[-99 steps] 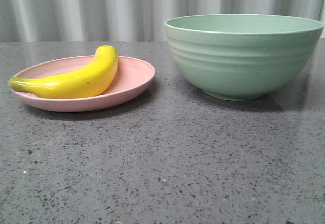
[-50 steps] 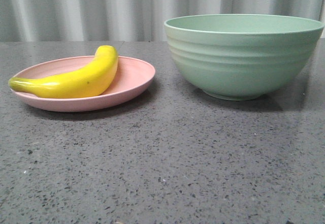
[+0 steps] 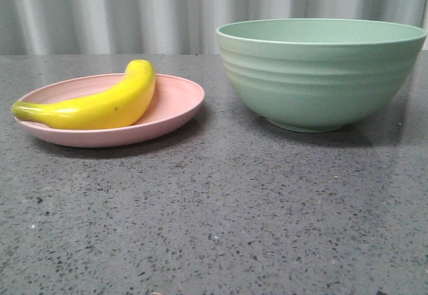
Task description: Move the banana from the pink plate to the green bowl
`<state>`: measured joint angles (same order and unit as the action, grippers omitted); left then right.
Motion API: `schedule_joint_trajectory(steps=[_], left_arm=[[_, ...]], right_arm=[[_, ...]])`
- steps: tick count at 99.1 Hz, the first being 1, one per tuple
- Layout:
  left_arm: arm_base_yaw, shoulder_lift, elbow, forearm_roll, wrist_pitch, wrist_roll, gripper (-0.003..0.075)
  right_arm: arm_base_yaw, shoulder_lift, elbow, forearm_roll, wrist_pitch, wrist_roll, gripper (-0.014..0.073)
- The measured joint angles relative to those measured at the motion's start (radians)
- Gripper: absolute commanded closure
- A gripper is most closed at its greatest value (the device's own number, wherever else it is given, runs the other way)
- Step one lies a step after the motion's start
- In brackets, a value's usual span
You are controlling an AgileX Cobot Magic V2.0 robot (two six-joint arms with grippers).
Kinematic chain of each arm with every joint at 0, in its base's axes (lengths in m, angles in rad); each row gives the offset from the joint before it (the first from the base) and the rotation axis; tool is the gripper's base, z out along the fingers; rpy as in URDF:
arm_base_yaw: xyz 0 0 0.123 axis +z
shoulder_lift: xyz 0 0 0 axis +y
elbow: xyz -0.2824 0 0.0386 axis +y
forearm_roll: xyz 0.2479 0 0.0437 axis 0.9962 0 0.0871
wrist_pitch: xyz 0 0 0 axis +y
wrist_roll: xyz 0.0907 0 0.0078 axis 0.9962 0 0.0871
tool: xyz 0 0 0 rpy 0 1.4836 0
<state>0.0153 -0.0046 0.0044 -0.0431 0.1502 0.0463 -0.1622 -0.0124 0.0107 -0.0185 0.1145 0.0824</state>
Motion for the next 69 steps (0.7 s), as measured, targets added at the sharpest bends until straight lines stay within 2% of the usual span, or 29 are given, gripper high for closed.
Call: schedule_joint_trajectory(steps=[55,69], left_arm=[[0.000,0.000,0.000,-0.006,0.000,0.000,0.0741],[0.000,0.000,0.000,-0.050,-0.032,0.000,0.0741]], right_arm=[[0.000,0.000,0.000,0.002,0.000,0.000,0.0661],[0.000,0.000,0.000,0.002,-0.056,0.000,0.0661]])
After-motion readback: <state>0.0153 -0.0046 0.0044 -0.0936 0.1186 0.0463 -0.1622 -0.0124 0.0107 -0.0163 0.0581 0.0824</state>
